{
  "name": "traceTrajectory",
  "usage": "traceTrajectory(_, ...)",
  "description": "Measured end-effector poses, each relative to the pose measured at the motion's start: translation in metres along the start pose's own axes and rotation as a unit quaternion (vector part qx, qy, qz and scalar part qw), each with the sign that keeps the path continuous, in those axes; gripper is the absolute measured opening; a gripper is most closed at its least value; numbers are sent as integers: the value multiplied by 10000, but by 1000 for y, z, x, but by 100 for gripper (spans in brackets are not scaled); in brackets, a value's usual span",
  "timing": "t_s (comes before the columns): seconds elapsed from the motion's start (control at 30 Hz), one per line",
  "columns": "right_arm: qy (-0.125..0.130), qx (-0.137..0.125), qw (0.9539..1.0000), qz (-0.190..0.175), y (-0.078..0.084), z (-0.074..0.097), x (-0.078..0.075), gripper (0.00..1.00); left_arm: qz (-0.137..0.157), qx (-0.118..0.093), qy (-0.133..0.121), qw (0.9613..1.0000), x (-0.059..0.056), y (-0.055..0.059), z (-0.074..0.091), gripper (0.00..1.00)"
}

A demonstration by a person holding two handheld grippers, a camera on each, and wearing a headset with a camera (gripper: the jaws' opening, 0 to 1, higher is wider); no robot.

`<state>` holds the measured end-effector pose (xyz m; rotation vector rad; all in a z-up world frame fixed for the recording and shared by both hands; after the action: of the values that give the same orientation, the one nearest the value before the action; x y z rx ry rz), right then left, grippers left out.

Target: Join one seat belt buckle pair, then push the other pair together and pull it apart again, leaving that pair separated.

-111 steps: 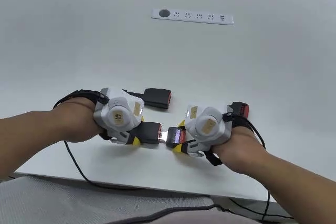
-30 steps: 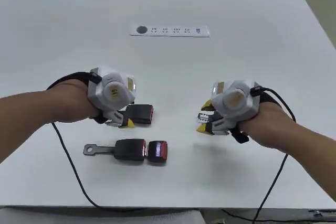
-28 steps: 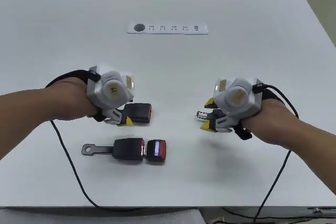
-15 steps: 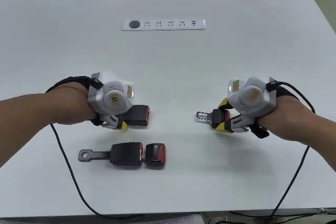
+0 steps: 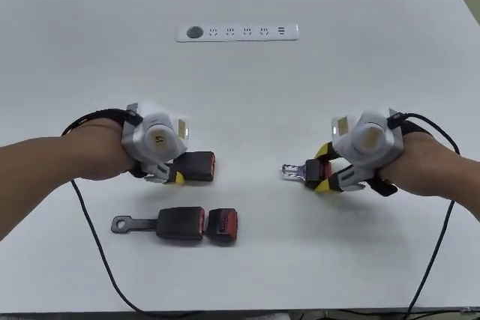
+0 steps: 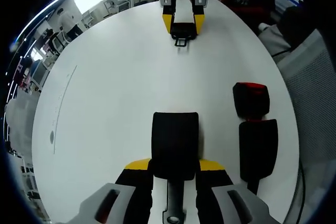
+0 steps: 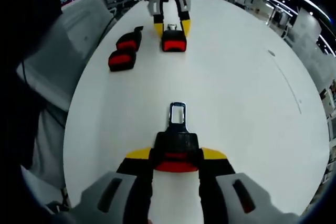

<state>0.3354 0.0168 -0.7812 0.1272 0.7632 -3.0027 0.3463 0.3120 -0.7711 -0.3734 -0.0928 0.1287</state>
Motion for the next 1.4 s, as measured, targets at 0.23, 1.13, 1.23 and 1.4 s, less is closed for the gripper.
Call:
traceTrajectory(0.23, 123, -10, 9998, -150, -14, -3, 6, 33, -9, -27, -5, 10000, 2, 0, -1, 31)
traceTrajectory(1.13, 193, -166, 9995, 169, -111, -59, -9, 32, -111, 147, -6, 9998, -2, -4, 0, 31)
traceTrajectory(1.23, 291, -61, 9990, 328, -113, -58, -7, 32, -100, 184, -9, 9998, -2, -4, -1, 31)
traceTrajectory(1.4, 266, -152, 9986, 435, -118, -61, -7, 32, -180, 213, 13, 9996, -2, -5, -1, 31)
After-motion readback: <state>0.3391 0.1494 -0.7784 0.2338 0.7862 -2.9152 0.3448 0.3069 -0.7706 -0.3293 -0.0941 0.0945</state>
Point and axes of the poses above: the centre of the closed fingertips' face, and the gripper's own axes: z roughly backward along the fingers, x roughly to its left, y roughly out of its underside, the point moved 9 cm from there along z, roughly backward along the fingers, and after that the axes turned 7 degrees about z, right-handed, at the moved point
